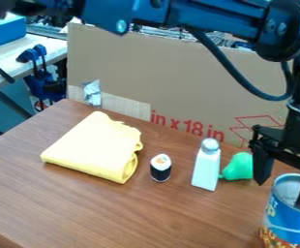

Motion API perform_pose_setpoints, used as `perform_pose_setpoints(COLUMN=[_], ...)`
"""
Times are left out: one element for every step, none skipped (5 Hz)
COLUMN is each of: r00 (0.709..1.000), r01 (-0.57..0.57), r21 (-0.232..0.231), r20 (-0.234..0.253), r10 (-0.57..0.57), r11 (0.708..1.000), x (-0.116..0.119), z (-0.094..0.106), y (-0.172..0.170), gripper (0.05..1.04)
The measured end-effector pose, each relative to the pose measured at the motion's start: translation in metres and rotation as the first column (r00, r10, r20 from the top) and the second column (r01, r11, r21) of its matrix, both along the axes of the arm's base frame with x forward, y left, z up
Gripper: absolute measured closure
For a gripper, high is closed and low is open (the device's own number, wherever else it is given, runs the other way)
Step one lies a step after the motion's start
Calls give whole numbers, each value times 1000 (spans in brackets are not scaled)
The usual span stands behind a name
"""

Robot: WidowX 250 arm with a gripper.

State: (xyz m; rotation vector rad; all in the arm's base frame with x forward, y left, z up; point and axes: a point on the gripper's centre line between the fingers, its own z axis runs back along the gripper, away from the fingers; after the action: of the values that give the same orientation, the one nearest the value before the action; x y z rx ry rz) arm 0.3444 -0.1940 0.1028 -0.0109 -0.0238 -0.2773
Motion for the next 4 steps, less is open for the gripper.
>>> perform_pose_setpoints(r00=[999,997,994,990], r01=[-48,-63,-60,-74], r21=[16,71,111,96], r20=[-19,-44,-79,-115], r10=[48,66,69,85], r11=[999,995,992,993], x=[-8,-33,-61,-77], z=[-2,-2,-3,-5], y=[0,10,18,20], gripper=[76,76,76,76])
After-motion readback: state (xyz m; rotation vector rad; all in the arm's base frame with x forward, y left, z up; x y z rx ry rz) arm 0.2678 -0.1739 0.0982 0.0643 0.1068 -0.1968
